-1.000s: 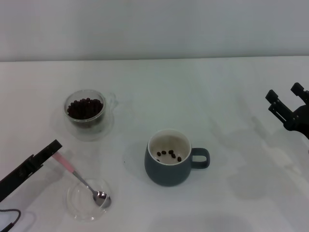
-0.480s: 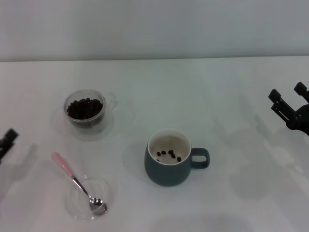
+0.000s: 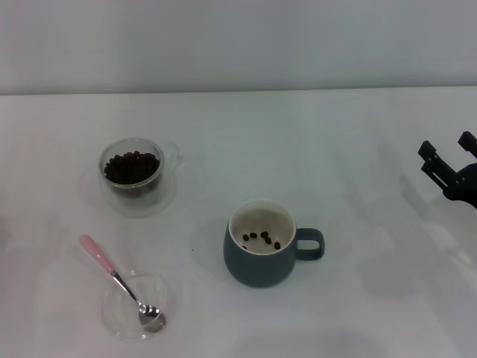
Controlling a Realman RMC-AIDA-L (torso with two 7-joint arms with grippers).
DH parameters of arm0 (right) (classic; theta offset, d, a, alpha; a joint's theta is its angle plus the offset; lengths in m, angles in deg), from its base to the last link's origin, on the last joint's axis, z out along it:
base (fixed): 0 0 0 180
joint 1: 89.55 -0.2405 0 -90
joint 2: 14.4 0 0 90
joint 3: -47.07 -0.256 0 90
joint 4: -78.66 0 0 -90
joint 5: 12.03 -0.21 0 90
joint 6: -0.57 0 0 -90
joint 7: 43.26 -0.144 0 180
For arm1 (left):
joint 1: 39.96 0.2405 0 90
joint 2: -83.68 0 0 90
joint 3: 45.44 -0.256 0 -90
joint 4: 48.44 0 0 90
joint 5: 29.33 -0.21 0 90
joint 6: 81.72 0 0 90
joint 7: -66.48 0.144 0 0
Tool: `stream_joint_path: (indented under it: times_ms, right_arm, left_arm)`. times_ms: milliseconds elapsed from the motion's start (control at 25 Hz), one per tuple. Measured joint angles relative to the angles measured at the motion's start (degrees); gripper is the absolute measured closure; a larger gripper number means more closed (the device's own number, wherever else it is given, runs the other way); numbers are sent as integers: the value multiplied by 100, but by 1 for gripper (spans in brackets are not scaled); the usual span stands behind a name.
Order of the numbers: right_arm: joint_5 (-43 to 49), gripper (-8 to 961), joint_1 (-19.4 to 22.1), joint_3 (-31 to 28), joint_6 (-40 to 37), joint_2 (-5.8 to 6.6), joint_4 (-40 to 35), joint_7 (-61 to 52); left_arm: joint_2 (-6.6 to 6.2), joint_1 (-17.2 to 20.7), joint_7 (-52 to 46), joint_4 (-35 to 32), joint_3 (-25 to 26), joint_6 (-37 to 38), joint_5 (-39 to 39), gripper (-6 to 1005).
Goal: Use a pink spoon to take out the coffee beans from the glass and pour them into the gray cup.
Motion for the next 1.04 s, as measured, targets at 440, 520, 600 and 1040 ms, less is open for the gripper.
stream_joint_path:
  times_ms: [440, 520, 600, 1040]
  right_arm:
    - [-10, 144, -26, -403, 211, -7, 20, 15]
    - [-10, 144, -30, -433, 217, -6, 22, 16]
    - [-10, 144, -40, -528, 221, -7, 49, 4]
    - [-10, 144, -64, -864, 375, -6, 211, 17]
  left_arm:
    - [3, -353, 543, 136, 5, 13, 18, 106]
    - [1, -392, 659, 150, 5, 17, 21, 106]
    - [0, -408, 724, 160, 9, 25, 52, 106]
    - [10, -400, 744, 247, 12, 20, 205, 106]
